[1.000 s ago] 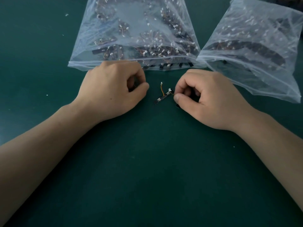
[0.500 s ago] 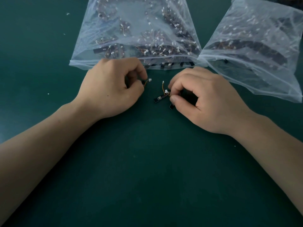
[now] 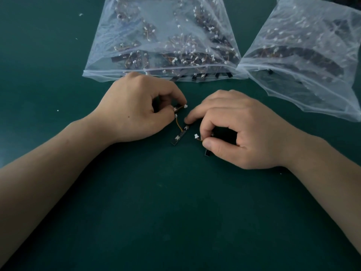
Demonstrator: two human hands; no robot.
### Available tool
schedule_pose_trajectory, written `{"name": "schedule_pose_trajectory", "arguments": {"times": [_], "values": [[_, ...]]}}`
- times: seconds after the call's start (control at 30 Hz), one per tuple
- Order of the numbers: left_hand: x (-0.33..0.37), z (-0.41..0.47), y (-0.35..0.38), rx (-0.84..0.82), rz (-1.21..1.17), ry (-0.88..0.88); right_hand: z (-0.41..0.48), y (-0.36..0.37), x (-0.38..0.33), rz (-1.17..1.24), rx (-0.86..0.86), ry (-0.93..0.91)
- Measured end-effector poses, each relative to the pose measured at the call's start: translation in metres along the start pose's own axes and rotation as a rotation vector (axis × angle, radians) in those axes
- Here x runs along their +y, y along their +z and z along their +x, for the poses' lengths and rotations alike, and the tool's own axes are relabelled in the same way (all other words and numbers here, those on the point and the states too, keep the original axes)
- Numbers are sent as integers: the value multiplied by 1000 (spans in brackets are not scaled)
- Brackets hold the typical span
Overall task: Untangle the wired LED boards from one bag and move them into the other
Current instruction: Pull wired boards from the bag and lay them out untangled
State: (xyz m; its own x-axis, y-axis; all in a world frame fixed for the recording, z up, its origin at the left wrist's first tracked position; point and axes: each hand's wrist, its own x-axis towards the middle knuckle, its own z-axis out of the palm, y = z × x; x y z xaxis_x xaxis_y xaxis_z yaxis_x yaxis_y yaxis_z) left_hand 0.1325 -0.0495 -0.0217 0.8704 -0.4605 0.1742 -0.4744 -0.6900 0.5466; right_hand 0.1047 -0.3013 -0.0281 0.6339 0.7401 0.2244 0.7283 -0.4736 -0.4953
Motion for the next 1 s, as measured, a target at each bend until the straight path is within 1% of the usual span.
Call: {"name": "schedule_pose_trajectory", "arguments": {"times": [0.23, 0.47, 0.57, 0.77, 0.87, 1.0], "values": [[1, -1, 0, 21, -28, 9, 0, 1, -1, 18, 21, 19], [-2, 0, 0, 12, -99, -28, -1, 2, -2, 24, 55, 12], [-4, 0, -2, -5, -117, 8, -1, 2, -2, 23, 71, -2], [-7, 0, -5, -104, -140, 85, 0, 1, -2, 23, 55, -24], [-5, -2, -5, -116, -168, 119, -1, 1, -1, 37, 56, -33], [-6, -3, -4, -107, -207, 117, -1, 1, -3, 54, 74, -62]]}}
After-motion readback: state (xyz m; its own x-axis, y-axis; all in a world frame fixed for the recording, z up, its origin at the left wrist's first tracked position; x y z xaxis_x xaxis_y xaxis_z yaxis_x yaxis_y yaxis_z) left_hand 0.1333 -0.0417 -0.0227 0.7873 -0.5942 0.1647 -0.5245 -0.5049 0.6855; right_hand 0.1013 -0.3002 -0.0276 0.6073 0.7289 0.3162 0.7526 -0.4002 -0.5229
